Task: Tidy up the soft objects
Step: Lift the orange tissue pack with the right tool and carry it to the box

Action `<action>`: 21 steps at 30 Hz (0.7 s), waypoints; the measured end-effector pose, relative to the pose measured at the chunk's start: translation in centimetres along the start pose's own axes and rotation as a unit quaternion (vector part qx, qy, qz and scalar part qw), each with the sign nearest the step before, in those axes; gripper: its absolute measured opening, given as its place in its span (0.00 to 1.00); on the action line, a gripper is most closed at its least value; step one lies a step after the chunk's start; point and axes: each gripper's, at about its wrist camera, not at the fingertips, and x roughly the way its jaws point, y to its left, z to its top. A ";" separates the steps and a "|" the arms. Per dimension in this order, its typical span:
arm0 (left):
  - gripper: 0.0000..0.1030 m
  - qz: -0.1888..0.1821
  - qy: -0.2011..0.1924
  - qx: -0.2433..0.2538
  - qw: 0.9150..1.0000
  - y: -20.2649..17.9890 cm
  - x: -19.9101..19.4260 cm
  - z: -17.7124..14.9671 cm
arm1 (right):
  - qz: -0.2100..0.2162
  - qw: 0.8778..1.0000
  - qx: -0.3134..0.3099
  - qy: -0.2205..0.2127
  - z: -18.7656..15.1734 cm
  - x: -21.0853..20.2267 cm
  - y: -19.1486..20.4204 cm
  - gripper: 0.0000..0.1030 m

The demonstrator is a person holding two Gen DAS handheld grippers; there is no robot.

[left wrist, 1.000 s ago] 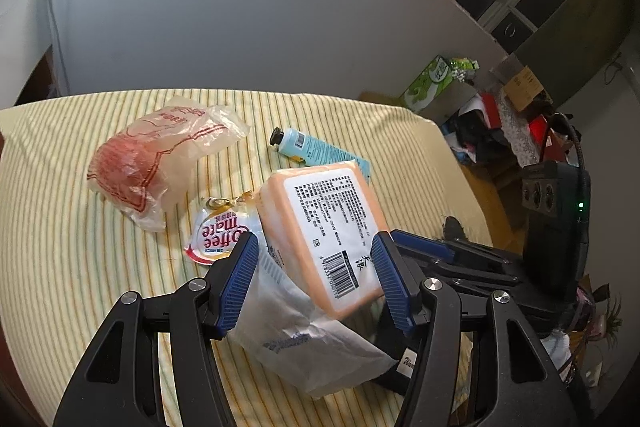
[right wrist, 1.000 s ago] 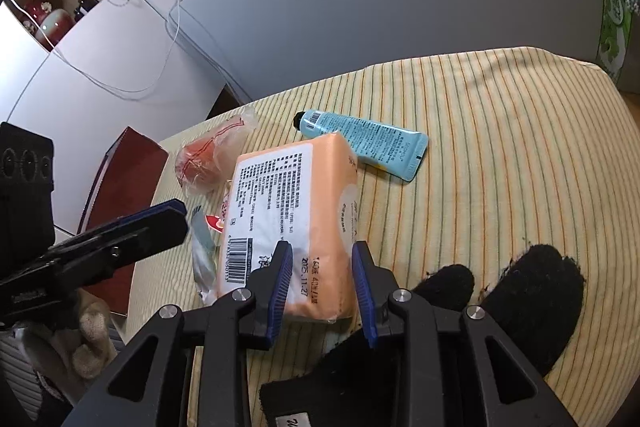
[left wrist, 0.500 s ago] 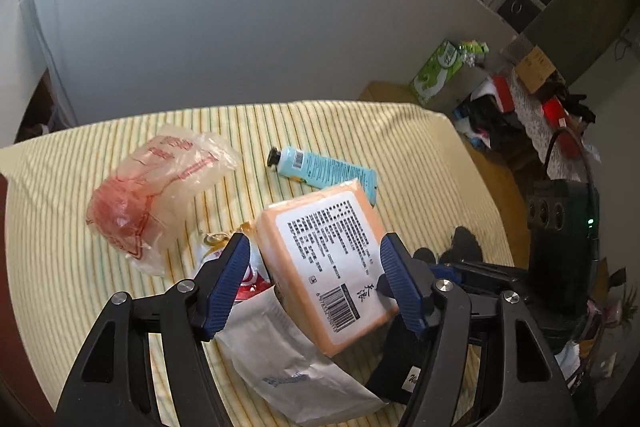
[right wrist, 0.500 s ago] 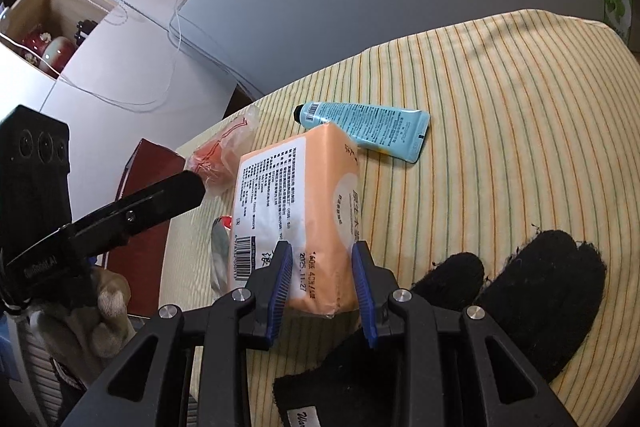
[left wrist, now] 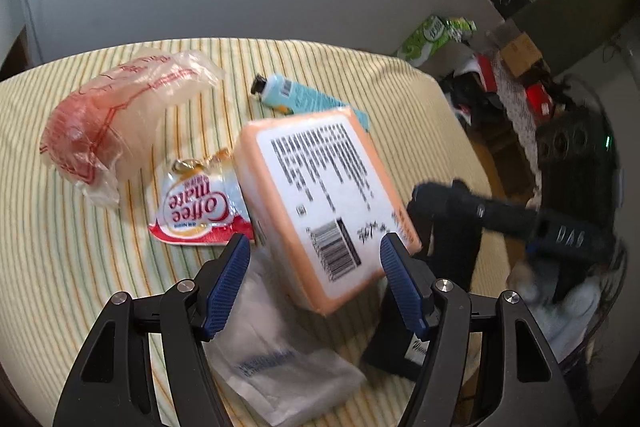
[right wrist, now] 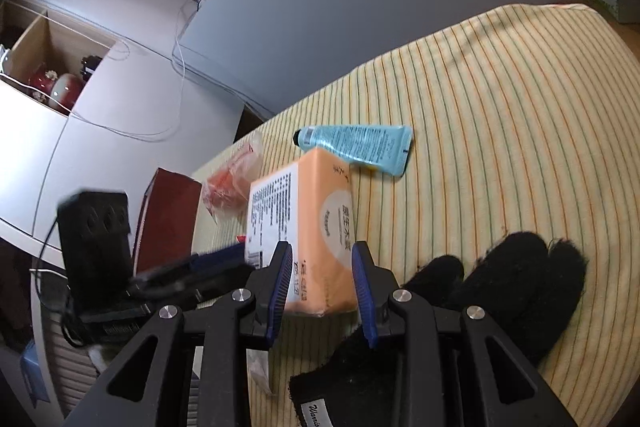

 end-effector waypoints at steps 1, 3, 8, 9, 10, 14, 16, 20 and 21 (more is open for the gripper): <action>0.65 0.001 0.001 0.002 1.000 -0.1 0.1 -0.1 | 0.000 1.000 -0.001 0.002 0.1 0.1 0.0 0.27; 0.65 -0.001 0.004 0.004 1.000 -0.3 0.3 -0.3 | 0.005 1.000 0.001 0.013 0.3 0.7 0.1 0.27; 0.65 0.001 0.009 0.012 1.000 -0.6 0.7 -0.6 | -0.003 0.999 -0.011 0.037 0.4 2.3 1.0 0.31; 0.66 -0.001 0.011 0.014 1.000 -0.7 0.8 -0.6 | -0.007 0.999 -0.013 0.040 0.5 2.5 1.1 0.33; 0.66 -0.001 0.010 0.015 1.000 -0.9 0.9 -0.7 | -0.009 0.999 -0.015 0.042 0.5 2.8 1.3 0.34; 0.66 -0.002 0.012 0.018 1.000 -1.2 1.4 -0.8 | -0.018 0.998 -0.020 0.048 0.7 3.5 1.7 0.34; 0.66 0.000 0.009 0.023 1.000 -1.4 1.5 -0.9 | -0.025 0.998 -0.026 0.052 0.7 4.0 2.3 0.35; 0.66 -0.001 0.000 0.025 1.000 -1.7 1.4 -1.0 | -0.030 0.998 -0.029 0.050 0.7 4.3 3.2 0.36; 0.65 -0.001 -0.002 0.025 1.000 -1.8 1.4 -1.0 | -0.030 0.998 -0.030 0.049 0.6 4.3 3.3 0.36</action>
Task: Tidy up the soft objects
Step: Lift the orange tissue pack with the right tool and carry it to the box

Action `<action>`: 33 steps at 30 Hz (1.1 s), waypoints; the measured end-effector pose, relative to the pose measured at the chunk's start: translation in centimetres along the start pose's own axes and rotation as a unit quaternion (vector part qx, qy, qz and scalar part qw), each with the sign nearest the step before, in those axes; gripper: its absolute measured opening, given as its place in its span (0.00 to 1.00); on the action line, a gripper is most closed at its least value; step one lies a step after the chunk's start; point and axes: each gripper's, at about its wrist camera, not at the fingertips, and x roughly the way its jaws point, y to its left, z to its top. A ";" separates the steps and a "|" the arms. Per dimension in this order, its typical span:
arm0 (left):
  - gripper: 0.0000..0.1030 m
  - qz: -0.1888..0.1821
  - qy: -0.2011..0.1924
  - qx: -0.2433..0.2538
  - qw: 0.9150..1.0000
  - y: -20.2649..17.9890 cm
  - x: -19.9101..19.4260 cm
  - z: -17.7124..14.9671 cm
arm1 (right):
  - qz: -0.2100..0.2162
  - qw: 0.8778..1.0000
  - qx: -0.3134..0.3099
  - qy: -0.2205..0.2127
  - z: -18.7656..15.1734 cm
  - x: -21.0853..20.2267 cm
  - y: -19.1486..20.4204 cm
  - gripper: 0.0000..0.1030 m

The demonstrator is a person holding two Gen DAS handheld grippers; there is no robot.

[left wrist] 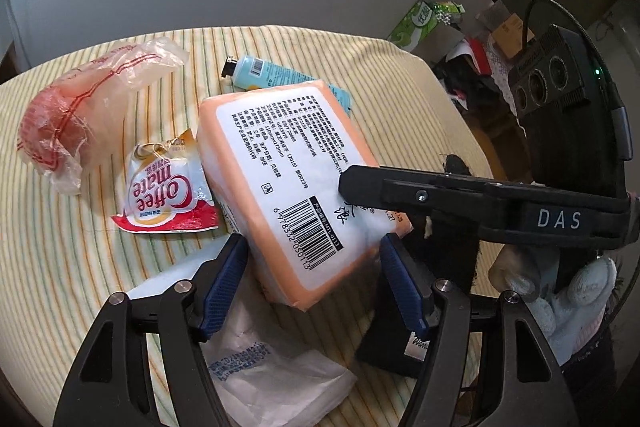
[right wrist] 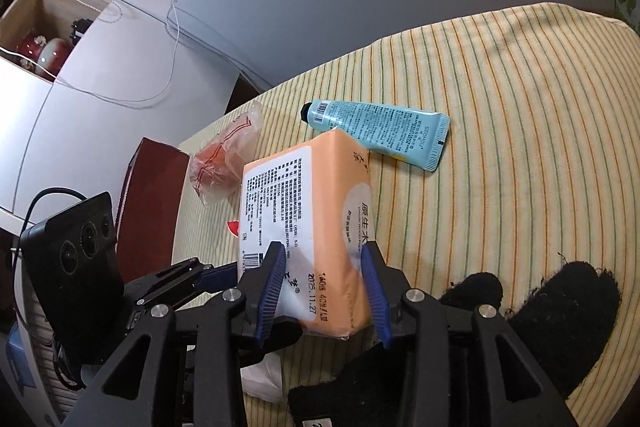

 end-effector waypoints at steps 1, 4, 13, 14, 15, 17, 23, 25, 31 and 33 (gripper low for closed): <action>0.65 -0.002 -0.003 -0.001 1.000 -0.1 -0.1 0.0 | -0.001 1.000 -0.001 -0.002 -0.1 0.0 0.2 0.36; 0.65 -0.007 -0.011 -0.002 1.000 -0.3 -0.7 -0.1 | -0.001 1.000 -0.004 -0.006 -0.2 -0.3 0.7 0.36; 0.66 -0.009 -0.056 0.019 0.998 -2.0 -4.6 -0.8 | -0.001 0.999 -0.029 -0.040 -1.5 -3.8 3.0 0.36; 0.66 -0.009 -0.062 0.021 0.998 -2.0 -5.2 -0.9 | -0.002 0.998 -0.033 -0.044 -1.6 -4.2 3.5 0.36; 0.66 -0.008 -0.067 0.023 0.997 -2.1 -5.8 -1.1 | -0.002 0.998 -0.038 -0.048 -1.8 -4.5 4.1 0.36; 0.66 -0.005 -0.081 0.027 0.996 -2.1 -7.3 -1.5 | 0.000 0.997 -0.047 -0.054 -2.0 -5.2 5.0 0.36; 0.66 0.006 -0.122 0.024 0.992 -0.7 -12.0 -3.2 | 0.010 0.994 -0.088 -0.066 -2.7 -6.0 9.9 0.36; 0.66 0.012 -0.134 0.017 0.991 0.1 -13.4 -3.8 | 0.015 0.992 -0.103 -0.067 -2.9 -5.9 11.6 0.36; 0.66 0.038 -0.172 -0.010 0.984 3.7 -18.2 -6.1 | 0.035 0.987 -0.149 -0.055 -3.3 -3.6 17.8 0.36; 0.66 0.051 -0.184 -0.020 0.981 5.2 -19.9 -7.1 | 0.044 0.984 -0.165 -0.049 -3.6 -2.6 20.0 0.36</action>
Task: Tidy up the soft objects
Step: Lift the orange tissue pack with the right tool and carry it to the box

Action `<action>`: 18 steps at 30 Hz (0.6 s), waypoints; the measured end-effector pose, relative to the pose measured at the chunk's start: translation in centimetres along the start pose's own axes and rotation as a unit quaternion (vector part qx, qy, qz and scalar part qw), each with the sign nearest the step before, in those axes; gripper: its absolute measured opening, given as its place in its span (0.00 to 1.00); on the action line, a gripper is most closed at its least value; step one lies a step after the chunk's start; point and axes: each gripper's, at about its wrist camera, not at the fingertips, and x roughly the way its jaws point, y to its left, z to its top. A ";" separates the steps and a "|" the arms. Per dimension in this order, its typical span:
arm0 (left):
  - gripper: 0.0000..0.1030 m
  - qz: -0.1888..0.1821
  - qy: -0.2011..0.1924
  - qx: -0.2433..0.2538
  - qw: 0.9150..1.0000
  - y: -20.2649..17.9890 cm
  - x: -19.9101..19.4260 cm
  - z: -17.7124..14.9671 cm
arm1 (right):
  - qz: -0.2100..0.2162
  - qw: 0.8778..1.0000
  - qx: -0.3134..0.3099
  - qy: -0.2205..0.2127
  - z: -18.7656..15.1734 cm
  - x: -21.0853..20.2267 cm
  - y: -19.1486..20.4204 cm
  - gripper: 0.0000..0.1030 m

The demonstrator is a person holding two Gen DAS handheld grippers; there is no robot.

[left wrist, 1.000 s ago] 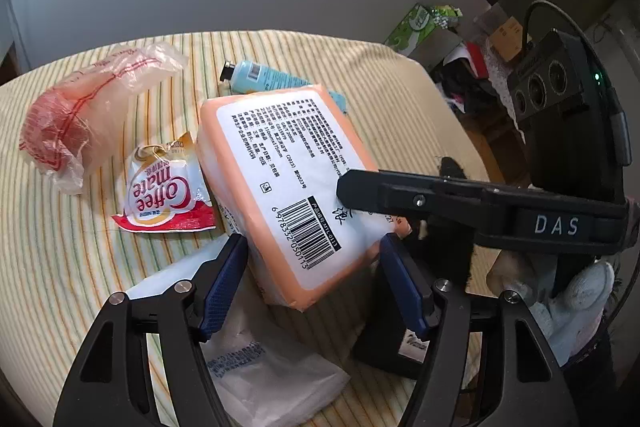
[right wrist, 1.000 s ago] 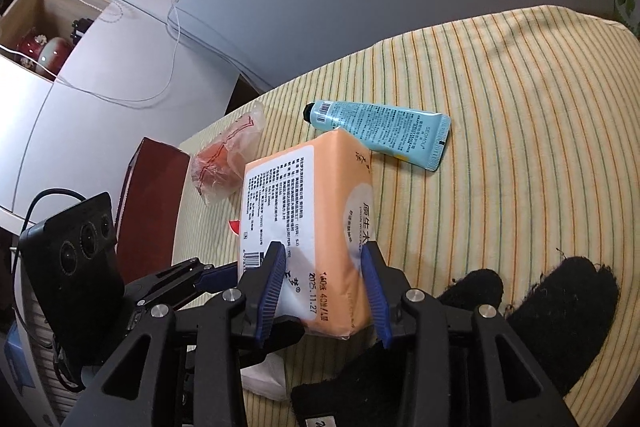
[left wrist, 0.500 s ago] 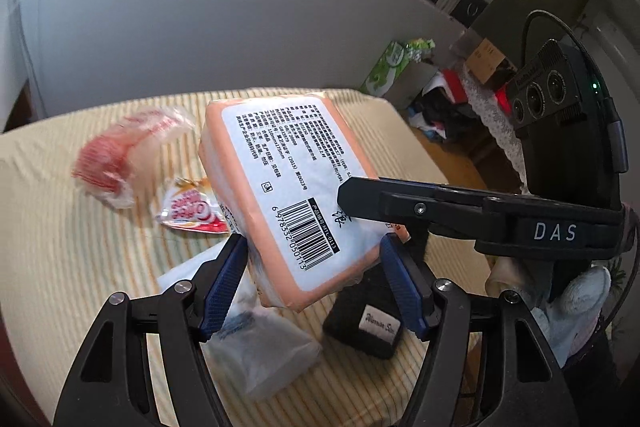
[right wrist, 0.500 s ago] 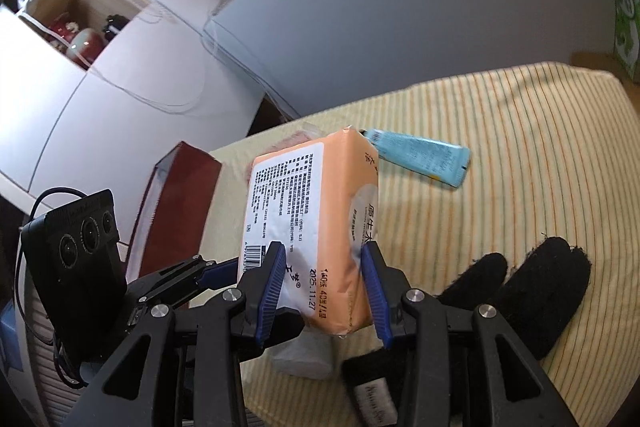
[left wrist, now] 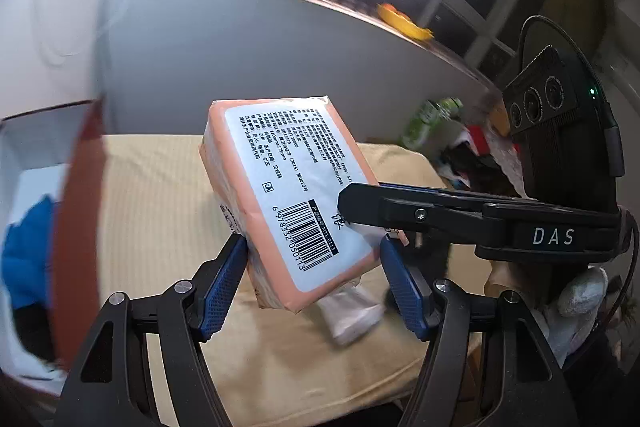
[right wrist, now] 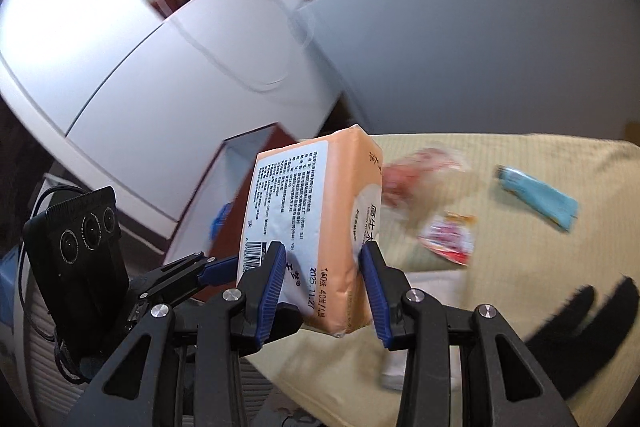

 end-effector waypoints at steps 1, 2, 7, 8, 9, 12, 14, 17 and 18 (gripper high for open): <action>0.66 0.006 -0.005 -0.005 1.000 0.6 -0.7 -0.2 | 0.005 1.000 -0.007 0.003 0.2 0.7 1.0 0.36; 0.66 0.012 -0.009 -0.011 1.000 1.4 -1.4 -0.4 | 0.010 1.000 -0.014 0.007 0.3 1.4 2.0 0.36; 0.66 0.040 -0.028 -0.043 0.998 5.9 -4.6 -1.7 | 0.028 0.998 -0.048 0.029 0.8 5.2 6.5 0.36; 0.65 0.045 -0.031 -0.051 0.997 6.9 -5.2 -1.9 | 0.031 0.997 -0.055 0.033 0.9 6.1 7.6 0.36; 0.66 0.051 -0.034 -0.058 0.996 7.7 -5.7 -2.2 | 0.033 0.997 -0.060 0.037 1.0 6.8 8.5 0.36; 0.65 0.067 -0.040 -0.077 0.994 10.0 -7.1 -3.1 | 0.044 0.995 -0.075 0.053 1.1 9.3 10.8 0.36; 0.66 0.075 -0.043 -0.090 0.992 11.0 -7.4 -3.6 | 0.049 0.993 -0.084 0.065 1.0 11.0 12.2 0.36; 0.65 0.090 -0.044 -0.105 0.989 12.8 -7.7 -4.1 | 0.053 0.991 -0.096 0.079 0.9 13.2 13.9 0.36; 0.66 0.093 -0.043 -0.108 0.989 13.4 -7.9 -4.2 | 0.053 0.990 -0.098 0.083 0.9 13.6 14.2 0.36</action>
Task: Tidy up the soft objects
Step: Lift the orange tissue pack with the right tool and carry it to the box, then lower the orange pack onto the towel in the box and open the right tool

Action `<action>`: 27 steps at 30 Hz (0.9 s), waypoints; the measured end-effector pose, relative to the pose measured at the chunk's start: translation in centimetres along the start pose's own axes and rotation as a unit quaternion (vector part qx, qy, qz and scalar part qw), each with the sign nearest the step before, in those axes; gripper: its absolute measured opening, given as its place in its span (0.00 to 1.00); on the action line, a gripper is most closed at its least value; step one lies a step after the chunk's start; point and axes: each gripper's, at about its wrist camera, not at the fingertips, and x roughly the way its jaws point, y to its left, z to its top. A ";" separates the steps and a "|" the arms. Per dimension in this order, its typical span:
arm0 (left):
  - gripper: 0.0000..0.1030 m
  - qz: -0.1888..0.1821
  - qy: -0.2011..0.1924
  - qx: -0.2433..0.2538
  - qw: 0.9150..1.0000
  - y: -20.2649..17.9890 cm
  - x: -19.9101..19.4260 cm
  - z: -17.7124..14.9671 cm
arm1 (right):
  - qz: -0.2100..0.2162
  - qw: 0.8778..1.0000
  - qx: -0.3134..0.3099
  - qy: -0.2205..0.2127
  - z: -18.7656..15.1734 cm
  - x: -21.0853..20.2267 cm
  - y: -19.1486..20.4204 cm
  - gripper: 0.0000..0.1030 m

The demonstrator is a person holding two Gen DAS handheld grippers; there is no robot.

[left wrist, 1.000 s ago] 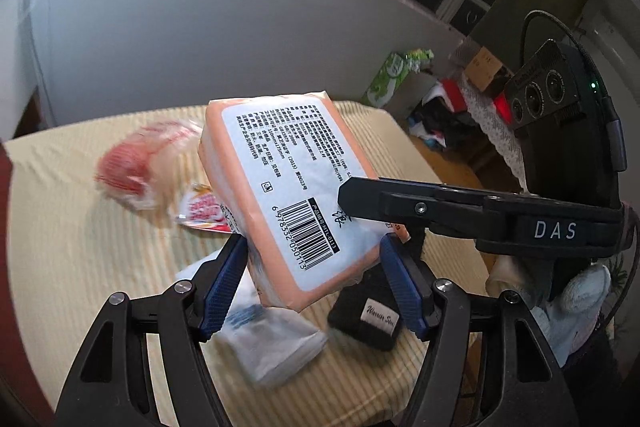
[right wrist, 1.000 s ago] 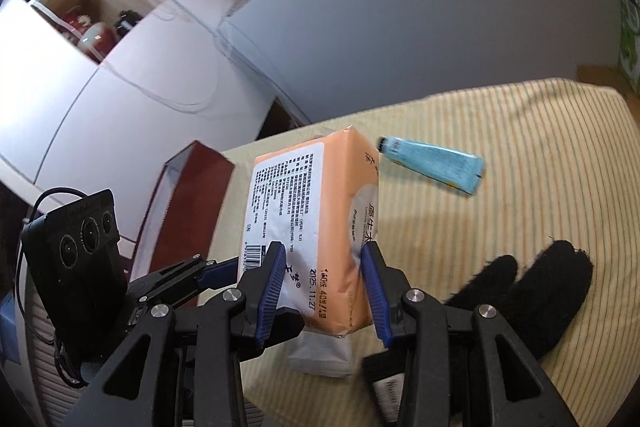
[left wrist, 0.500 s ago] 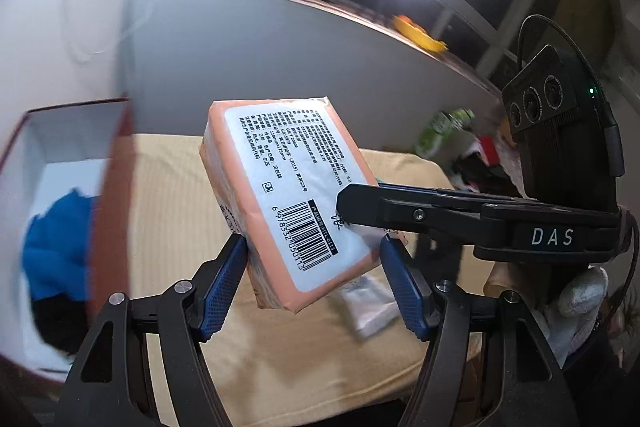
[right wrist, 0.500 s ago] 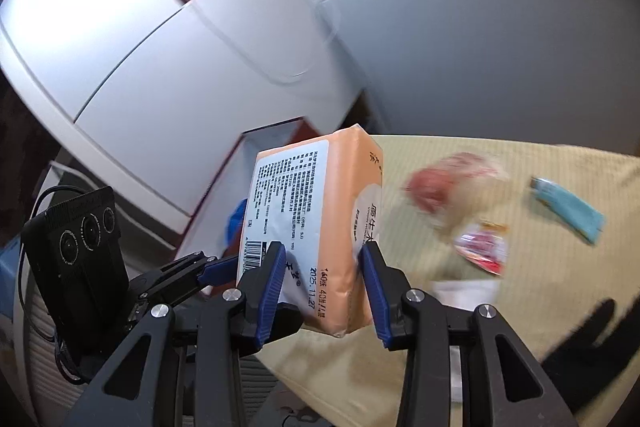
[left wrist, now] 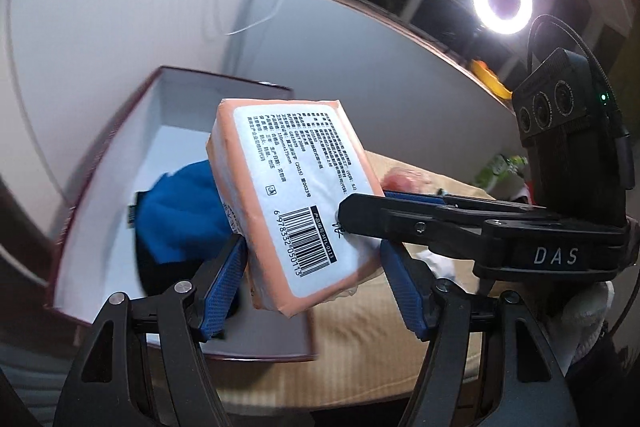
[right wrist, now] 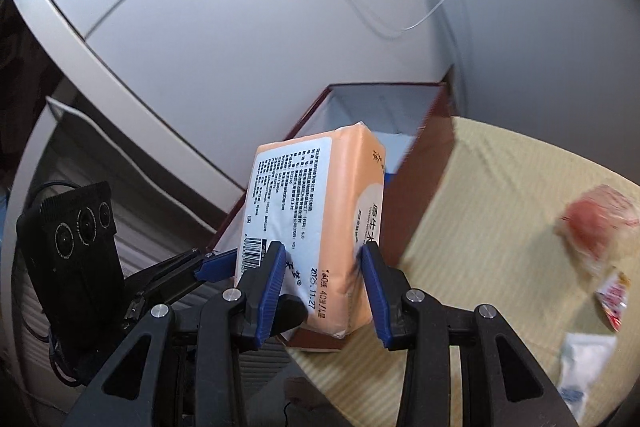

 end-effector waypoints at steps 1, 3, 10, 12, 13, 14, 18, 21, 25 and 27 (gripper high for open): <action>0.66 0.005 0.000 -0.004 1.000 0.7 0.0 0.0 | 0.001 1.000 -0.002 0.005 0.2 0.8 0.4 0.36; 0.66 0.011 0.001 -0.010 1.000 1.5 0.1 -0.1 | 0.004 1.000 -0.003 0.014 0.6 2.1 0.8 0.36; 0.65 0.031 0.008 -0.028 0.999 4.2 0.5 -0.3 | 0.000 0.999 -0.004 0.035 1.7 5.9 1.8 0.36; 0.65 0.038 0.008 -0.029 0.999 4.5 0.7 -0.3 | -0.002 0.999 -0.004 0.037 1.8 6.5 1.9 0.36; 0.65 0.040 0.009 -0.030 0.999 4.7 0.9 -0.1 | -0.004 0.999 -0.003 0.038 1.8 6.6 1.9 0.36; 0.65 0.042 0.008 -0.030 0.999 4.8 1.1 -0.1 | -0.005 0.999 -0.002 0.039 1.8 6.9 1.9 0.36; 0.65 0.061 0.004 -0.025 0.998 4.8 1.4 -0.1 | -0.008 0.999 0.001 0.038 2.0 7.2 1.9 0.36; 0.65 0.067 0.003 -0.028 0.997 5.1 1.6 0.0 | -0.012 0.999 0.009 0.030 2.0 7.1 1.5 0.36; 0.65 0.071 0.001 -0.024 0.997 4.9 1.4 -0.1 | -0.019 0.999 0.012 0.026 1.8 6.4 1.0 0.36; 0.65 0.070 -0.002 -0.023 0.997 4.7 1.1 -0.2 | -0.020 0.999 0.014 0.023 1.7 6.1 0.8 0.36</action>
